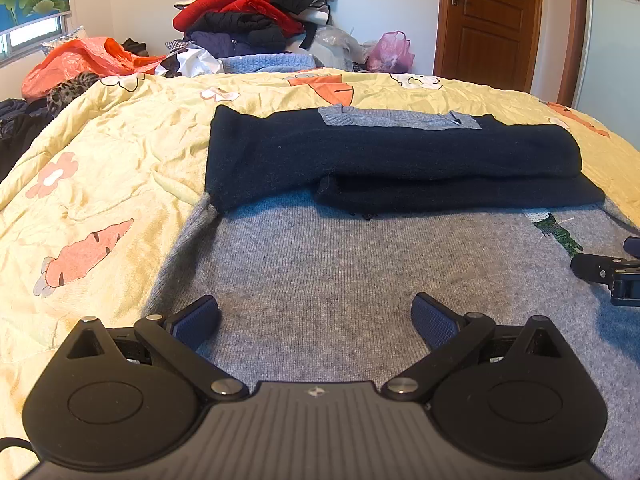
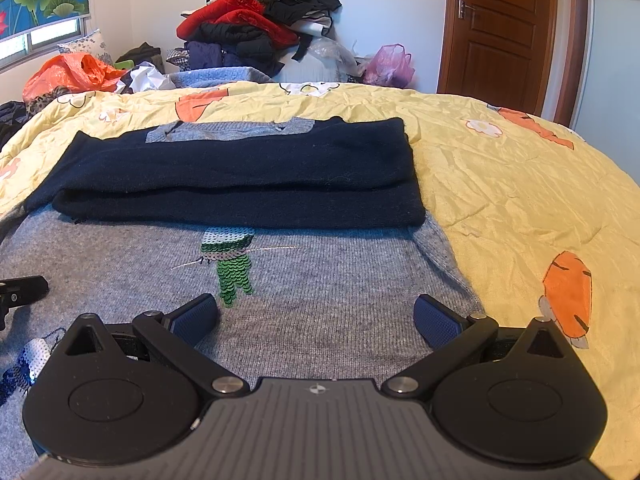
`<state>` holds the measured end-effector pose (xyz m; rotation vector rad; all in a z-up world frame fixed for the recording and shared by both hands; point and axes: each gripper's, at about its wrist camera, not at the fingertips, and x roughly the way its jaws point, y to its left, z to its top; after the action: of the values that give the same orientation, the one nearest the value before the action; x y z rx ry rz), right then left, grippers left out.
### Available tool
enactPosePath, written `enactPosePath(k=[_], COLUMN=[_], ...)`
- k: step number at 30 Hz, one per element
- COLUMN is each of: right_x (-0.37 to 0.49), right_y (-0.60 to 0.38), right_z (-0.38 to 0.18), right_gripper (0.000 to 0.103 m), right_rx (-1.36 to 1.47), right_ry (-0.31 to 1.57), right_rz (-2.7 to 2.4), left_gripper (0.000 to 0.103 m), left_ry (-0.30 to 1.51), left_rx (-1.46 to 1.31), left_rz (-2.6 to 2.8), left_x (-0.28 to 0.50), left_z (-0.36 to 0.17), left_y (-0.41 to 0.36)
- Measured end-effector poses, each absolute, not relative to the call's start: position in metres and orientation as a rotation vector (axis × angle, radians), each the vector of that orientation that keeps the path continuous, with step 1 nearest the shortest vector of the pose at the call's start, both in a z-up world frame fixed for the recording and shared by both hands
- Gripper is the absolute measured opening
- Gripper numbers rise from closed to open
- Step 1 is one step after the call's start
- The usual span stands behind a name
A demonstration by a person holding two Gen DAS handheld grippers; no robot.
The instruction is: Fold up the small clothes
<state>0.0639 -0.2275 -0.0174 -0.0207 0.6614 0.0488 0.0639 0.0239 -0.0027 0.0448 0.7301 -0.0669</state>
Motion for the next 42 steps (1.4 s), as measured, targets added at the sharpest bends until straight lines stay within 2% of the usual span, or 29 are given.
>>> enactPosePath(k=[26,36,42], right_x=[0.016,0.016,0.015], right_y=[-0.230,-0.231,-0.232], right_z=[-0.019,-0.019,-0.018], right_gripper=[0.103,0.103,0.103], right_rx=[-0.028,-0.025,-0.025], right_ry=[0.661,0.661,0.664], right_rz=[0.054,0.056,0.053], left_gripper=[0.103,0.103,0.103], left_ry=[0.738,0.737,0.732], left_rx=[0.044,0.038,0.036], left_rz=[-0.069,-0.078,-0.076], left_x=[0.064,0.022,0.024], left_z=[-0.003,-0.003,-0.003], left_y=[0.024,0.028,0.027])
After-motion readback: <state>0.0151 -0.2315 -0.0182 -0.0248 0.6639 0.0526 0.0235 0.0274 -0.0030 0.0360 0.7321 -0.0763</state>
